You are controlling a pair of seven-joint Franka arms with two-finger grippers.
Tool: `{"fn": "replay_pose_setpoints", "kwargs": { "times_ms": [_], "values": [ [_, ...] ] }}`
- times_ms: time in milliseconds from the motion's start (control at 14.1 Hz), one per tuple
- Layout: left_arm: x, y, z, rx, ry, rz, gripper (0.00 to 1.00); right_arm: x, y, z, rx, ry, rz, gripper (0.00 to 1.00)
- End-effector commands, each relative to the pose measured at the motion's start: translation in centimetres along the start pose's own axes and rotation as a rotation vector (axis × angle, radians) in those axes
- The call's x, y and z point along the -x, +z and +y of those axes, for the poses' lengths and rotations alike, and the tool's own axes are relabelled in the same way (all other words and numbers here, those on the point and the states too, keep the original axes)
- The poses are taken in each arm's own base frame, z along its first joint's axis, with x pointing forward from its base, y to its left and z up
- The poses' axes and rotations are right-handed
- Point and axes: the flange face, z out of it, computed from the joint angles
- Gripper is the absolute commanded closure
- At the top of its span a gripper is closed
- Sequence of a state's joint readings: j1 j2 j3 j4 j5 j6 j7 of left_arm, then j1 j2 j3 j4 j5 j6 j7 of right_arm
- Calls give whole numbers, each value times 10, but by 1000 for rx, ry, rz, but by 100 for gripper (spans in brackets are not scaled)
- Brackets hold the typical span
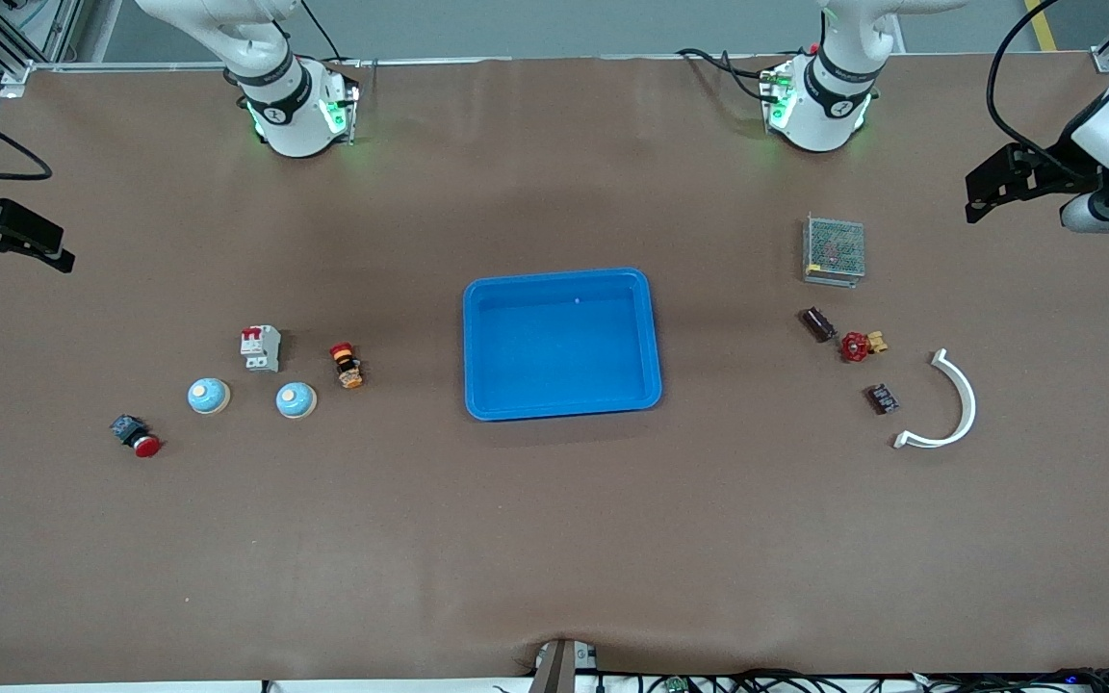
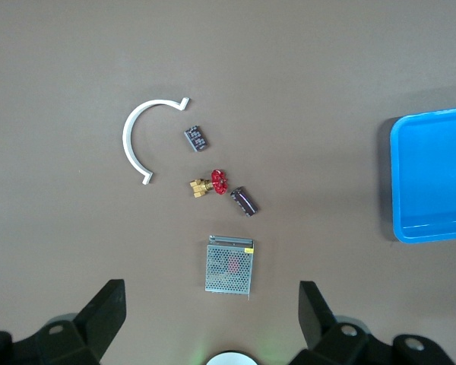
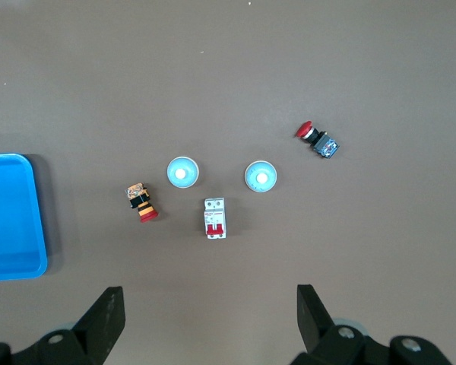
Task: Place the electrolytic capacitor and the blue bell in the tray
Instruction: 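Move the right gripper toward a blue bell while the left gripper reaches capacitors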
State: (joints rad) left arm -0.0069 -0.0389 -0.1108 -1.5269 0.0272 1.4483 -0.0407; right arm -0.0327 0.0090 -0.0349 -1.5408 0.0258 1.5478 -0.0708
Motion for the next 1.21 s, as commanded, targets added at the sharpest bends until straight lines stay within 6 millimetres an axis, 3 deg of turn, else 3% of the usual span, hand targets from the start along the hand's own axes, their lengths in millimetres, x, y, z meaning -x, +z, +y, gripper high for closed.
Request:
{"fn": "replay_pose_setpoints", "kwargs": {
  "times_ms": [0, 213, 426, 568, 781, 1136],
  "values": [
    [5, -9, -9, -7, 4, 10, 0, 1, 2, 1, -5, -4, 6, 0],
    [3, -17, -11, -7, -16, 27, 0, 1, 2, 1, -5, -4, 7, 0],
    [-4, -2, -17, -4, -13, -2, 0, 2, 15, 1, -4, 5, 25, 0],
    [-8, 3, -36, 12, -60, -2, 0, 2, 20, 0, -4, 8, 25, 0],
    [-17, 15, -32, 8, -60, -11, 0, -1, 26, 0, -5, 19, 35, 0],
    [-33, 36, -26, 13, -51, -26, 0, -1, 34, -47, -4, 267, 12, 0]
  ]
}}
